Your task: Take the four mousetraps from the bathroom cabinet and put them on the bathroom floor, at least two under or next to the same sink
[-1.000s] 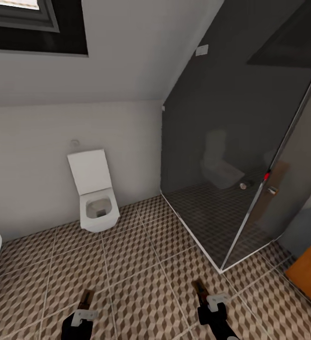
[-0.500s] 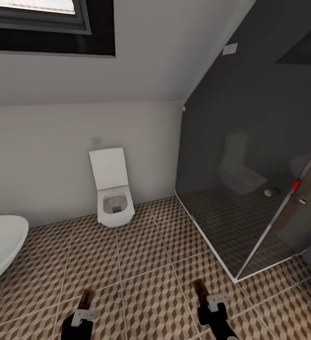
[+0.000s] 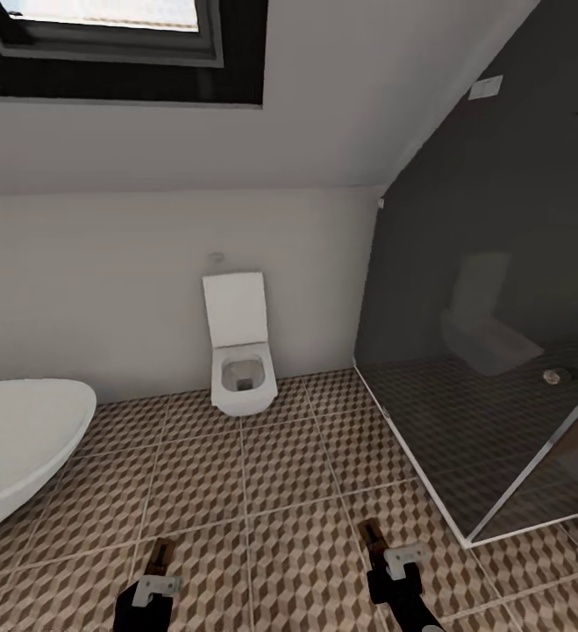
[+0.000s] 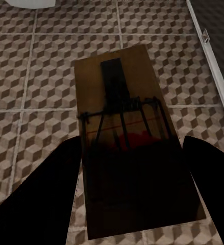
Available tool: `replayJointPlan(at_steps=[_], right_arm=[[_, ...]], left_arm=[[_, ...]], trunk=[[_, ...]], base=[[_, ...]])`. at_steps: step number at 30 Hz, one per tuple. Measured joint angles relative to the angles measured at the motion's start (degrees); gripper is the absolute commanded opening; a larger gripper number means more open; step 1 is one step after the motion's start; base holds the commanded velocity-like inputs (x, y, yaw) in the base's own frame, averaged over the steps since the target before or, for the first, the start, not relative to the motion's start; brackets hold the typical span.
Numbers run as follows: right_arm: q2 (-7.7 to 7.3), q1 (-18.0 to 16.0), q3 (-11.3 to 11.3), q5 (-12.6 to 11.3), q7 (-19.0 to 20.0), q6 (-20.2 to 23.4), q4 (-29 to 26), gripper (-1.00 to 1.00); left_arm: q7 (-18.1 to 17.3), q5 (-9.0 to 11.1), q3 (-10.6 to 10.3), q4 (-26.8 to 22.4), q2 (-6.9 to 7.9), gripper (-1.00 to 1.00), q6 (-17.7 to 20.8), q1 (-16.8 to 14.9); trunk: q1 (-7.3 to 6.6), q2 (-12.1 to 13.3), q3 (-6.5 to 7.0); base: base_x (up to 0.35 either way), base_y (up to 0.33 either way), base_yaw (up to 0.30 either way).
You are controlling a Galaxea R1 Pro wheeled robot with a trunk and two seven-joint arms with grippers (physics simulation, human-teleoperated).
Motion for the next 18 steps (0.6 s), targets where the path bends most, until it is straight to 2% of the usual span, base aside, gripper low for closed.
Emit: replayJointPlan(at_steps=[18], right_arm=[[0.00, 0.0, 0.0, 0.0, 0.0, 0.0, 0.0, -1.00]], left_arm=[[0.1, 0.0, 0.0, 0.0, 0.00, -1.00, 0.0, 0.0]], trunk=[[0.00, 0.0, 0.00]], base=[[0.000, 0.000, 0.238]])
